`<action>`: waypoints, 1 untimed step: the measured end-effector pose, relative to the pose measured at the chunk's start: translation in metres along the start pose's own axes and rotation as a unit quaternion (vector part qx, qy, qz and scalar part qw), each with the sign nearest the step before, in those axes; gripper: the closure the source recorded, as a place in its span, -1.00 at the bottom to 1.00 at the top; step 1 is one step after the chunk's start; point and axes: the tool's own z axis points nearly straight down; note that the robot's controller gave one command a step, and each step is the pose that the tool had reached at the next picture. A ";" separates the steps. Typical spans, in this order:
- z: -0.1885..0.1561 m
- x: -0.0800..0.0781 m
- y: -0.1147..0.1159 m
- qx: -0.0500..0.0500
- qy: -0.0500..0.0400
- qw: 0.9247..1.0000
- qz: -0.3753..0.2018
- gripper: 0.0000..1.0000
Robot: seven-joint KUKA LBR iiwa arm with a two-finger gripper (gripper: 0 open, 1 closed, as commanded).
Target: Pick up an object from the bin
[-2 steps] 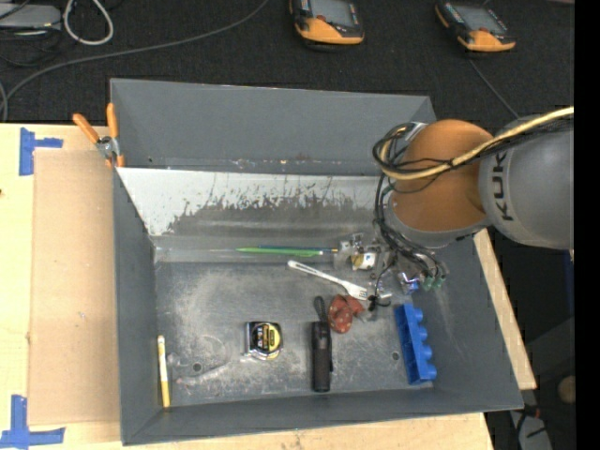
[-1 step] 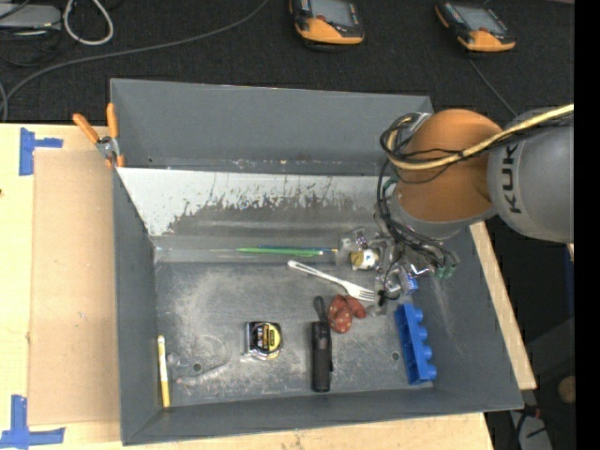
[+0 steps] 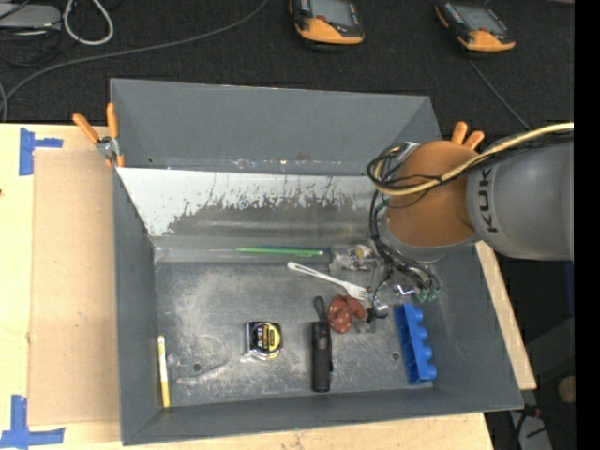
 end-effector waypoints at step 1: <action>-0.004 0.001 0.012 0.002 -0.005 0.993 -0.116 1.00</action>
Offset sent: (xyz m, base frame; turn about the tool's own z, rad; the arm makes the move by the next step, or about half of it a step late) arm 0.0000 0.0000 0.0000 0.0000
